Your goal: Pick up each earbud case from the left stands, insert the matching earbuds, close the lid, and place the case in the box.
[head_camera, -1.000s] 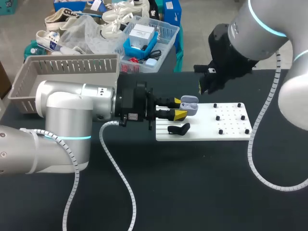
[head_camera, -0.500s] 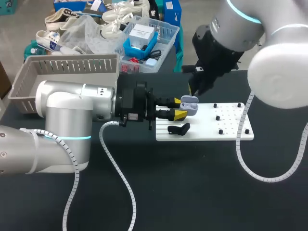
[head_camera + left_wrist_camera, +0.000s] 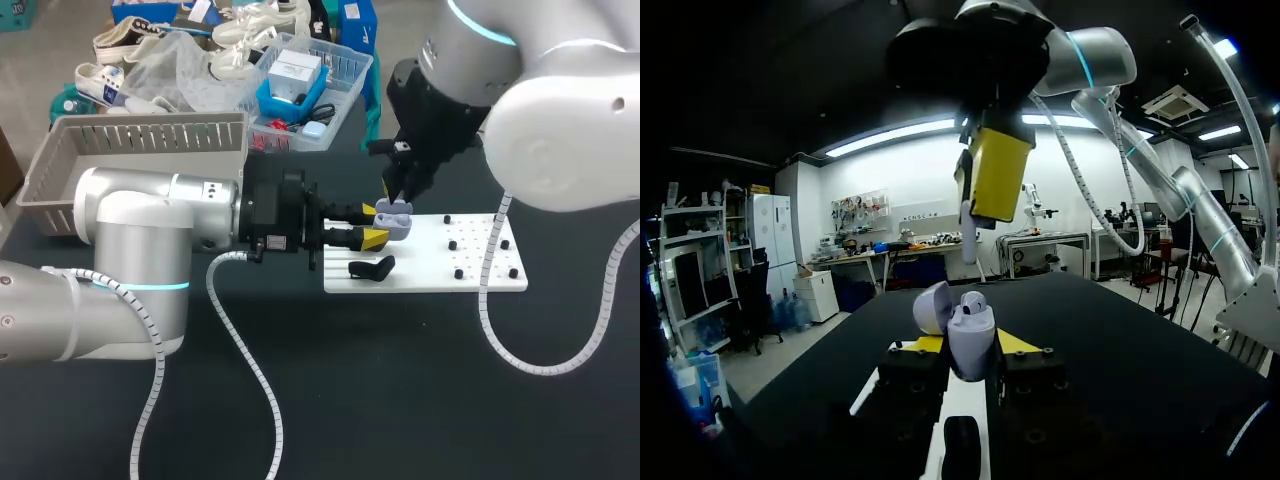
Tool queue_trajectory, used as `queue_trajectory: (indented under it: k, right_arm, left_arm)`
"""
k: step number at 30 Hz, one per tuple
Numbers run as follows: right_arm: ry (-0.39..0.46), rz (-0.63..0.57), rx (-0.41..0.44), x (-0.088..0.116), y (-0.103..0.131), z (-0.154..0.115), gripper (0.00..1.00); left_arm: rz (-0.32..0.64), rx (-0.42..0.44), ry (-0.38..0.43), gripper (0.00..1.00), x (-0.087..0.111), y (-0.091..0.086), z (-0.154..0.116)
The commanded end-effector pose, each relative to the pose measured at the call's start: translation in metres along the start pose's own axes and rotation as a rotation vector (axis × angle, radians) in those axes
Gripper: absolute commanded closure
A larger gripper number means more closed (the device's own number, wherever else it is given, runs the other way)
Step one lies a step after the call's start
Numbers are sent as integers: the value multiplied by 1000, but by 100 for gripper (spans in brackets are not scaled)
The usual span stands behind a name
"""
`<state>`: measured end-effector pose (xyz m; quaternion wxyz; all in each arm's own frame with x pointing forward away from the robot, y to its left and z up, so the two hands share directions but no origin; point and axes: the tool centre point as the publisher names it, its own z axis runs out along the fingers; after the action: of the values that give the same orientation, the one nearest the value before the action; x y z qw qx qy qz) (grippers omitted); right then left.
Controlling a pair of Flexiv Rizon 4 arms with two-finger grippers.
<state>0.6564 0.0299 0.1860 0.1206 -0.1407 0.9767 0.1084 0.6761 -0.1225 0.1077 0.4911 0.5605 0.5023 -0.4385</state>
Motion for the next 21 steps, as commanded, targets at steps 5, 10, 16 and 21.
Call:
queue_trajectory:
  k: [5,10,16,21]
  right_arm:
    - [1,0,-1,0,0,0,100]
    - [18,-18,-9,1,1,1,100]
    - [15,-24,6,1,2,-1,100]
    - [34,-23,18,3,2,3,100]
  left_arm:
    - [1,-7,1,100,0,-1,1]
    - [1,-7,1,100,0,-1,1]
    - [1,-7,1,100,0,-1,1]
    - [1,-7,1,100,0,-1,1]
